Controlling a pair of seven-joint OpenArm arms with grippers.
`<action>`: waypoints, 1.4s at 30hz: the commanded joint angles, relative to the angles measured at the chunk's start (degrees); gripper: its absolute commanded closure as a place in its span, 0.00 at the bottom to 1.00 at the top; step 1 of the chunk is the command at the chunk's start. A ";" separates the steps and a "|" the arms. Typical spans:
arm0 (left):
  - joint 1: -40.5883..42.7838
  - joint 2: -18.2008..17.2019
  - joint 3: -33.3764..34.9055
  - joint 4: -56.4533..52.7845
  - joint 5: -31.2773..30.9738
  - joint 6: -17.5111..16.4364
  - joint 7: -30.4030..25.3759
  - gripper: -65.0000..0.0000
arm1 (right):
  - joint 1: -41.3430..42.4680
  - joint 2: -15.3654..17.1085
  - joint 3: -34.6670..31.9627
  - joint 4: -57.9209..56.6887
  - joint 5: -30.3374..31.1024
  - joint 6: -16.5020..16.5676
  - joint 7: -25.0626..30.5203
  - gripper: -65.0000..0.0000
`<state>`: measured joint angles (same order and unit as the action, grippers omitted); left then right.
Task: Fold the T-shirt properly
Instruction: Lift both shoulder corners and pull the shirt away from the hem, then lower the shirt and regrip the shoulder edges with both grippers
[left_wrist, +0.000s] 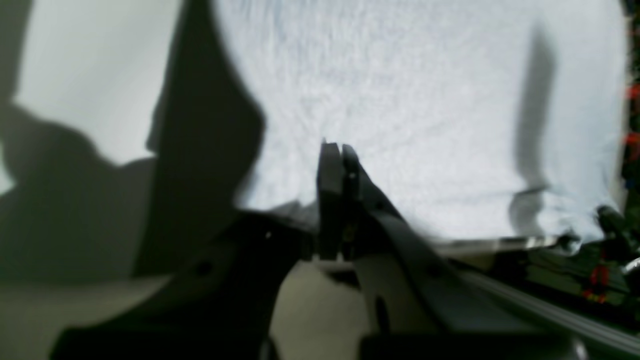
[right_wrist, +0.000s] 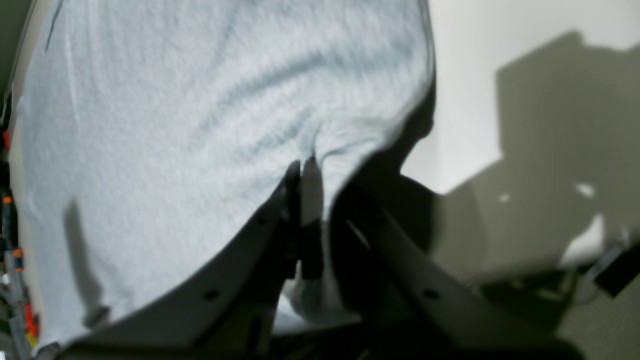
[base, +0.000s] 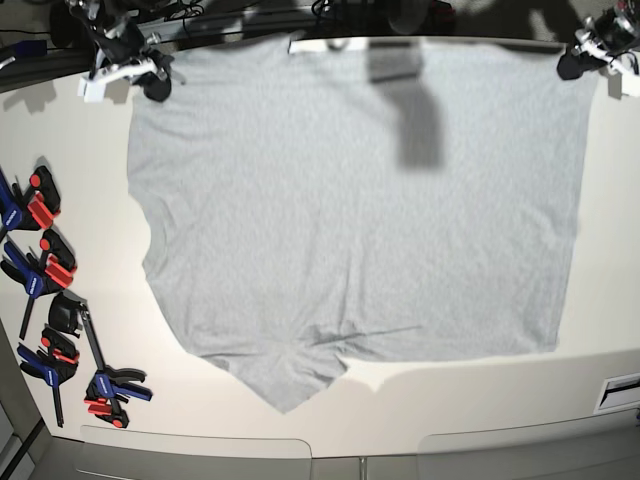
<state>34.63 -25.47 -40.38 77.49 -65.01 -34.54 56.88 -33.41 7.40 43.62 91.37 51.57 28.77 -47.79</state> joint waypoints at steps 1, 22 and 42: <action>1.79 -1.18 -1.27 1.75 -0.28 0.20 -0.79 1.00 | -0.98 0.83 1.36 1.33 2.05 0.87 1.09 1.00; 8.17 4.50 -9.09 9.73 -7.52 -2.43 2.89 1.00 | -10.58 -3.19 14.36 4.15 25.81 10.97 -9.07 1.00; -8.24 4.31 -1.14 9.68 5.64 -0.61 -3.80 1.00 | 11.43 -0.39 -13.40 7.19 -15.08 1.70 8.87 1.00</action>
<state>26.22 -20.03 -40.93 86.46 -58.37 -34.61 54.02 -21.89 6.39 29.93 97.56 35.29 30.24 -40.27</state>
